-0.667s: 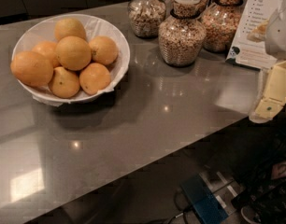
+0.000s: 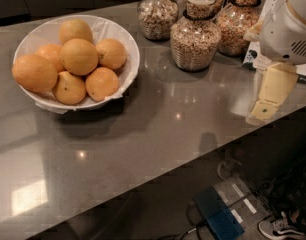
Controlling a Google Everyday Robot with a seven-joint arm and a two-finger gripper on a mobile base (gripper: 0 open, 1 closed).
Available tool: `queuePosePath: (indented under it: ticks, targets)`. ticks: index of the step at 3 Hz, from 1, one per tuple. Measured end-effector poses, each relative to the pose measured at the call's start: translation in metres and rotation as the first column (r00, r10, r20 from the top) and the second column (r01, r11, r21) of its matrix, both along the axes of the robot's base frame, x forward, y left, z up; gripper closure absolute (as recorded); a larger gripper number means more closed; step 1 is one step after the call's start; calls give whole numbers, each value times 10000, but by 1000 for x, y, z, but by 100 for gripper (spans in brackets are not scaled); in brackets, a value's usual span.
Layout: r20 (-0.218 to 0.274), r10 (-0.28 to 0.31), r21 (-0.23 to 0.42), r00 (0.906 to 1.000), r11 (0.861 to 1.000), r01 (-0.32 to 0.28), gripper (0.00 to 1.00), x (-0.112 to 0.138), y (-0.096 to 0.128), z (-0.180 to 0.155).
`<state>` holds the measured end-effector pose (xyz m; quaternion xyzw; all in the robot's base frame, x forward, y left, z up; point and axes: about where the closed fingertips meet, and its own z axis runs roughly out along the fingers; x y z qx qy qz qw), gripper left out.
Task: Pick orange from white bowl
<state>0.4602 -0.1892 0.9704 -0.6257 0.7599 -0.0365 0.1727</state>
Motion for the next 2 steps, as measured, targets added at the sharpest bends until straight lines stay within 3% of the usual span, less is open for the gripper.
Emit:
queuePosePath:
  ticks: [2]
  targets:
    - [388,1473,472,9883,9877,-1491,0,60,53,-23]
